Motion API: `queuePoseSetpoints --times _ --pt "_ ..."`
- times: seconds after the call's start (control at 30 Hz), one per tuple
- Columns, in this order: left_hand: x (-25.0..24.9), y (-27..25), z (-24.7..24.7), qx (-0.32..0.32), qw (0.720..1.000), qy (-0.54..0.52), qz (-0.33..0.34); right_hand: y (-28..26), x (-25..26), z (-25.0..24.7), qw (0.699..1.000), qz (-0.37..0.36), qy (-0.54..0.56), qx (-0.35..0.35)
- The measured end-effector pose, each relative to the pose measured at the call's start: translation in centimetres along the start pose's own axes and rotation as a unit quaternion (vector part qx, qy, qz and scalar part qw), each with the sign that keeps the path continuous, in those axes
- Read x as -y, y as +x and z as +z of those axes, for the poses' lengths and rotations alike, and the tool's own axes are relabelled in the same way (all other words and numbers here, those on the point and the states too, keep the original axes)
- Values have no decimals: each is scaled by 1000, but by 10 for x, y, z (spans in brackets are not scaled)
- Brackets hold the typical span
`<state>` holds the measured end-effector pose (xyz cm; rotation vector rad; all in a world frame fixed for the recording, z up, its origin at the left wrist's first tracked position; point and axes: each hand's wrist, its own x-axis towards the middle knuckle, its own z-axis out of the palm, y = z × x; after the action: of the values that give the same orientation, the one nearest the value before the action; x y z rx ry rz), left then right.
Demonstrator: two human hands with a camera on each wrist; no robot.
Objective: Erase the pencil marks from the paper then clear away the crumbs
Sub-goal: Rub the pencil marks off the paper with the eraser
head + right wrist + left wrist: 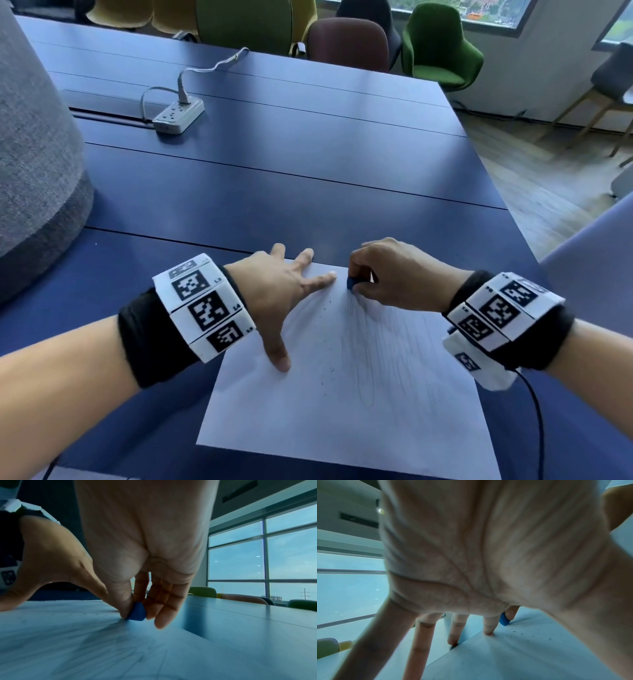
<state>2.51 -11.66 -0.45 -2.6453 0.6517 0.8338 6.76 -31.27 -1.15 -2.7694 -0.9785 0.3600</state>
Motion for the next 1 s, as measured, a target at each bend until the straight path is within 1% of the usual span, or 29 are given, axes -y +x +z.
queuePoseSetpoints --times 0.1,0.2,0.27,0.33,0.4,0.47,0.53,0.57,0.63,0.7,0.73,0.8,0.83,0.87,0.97,1.0 --pt "-1 1 -2 12 1000 8 -7 0 7 1 1000 -22 -12 -5" --pt "-2 -1 -2 24 1000 9 -17 -5 13 1 998 -58 15 32" --pt "-1 -1 -1 32 999 -6 -22 0 11 -4 998 -49 9 40" --pt "1 0 -1 36 999 -25 -19 6 7 -7 999 -31 5 17" --pt "2 1 0 36 999 -30 -15 6 8 -4 999 -37 12 12" --pt "2 2 0 36 999 -33 -14 0 14 -2 996 -61 32 52" --pt "2 3 0 36 999 -35 -11 -2 17 -4 993 -67 46 86" --pt "2 4 0 34 999 -36 -11 1 16 -5 994 -59 41 79" --pt "4 5 2 30 999 -35 -8 9 11 -5 998 -38 28 36" --pt "5 6 4 27 999 -36 -7 8 12 -2 999 -38 22 17" --pt "5 7 4 28 999 -37 -6 5 14 0 998 -48 22 28" --pt "5 8 5 32 999 -44 -7 -3 21 1 993 -71 46 82" --pt "6 8 5 34 998 -48 -8 -3 23 -1 991 -74 54 97" --pt "6 8 5 37 998 -52 -9 -1 22 -2 992 -70 48 92" --pt "5 7 6 40 997 -60 -11 9 14 -5 998 -41 23 35" --pt "5 7 6 39 997 -59 -11 8 14 -4 998 -41 24 32"
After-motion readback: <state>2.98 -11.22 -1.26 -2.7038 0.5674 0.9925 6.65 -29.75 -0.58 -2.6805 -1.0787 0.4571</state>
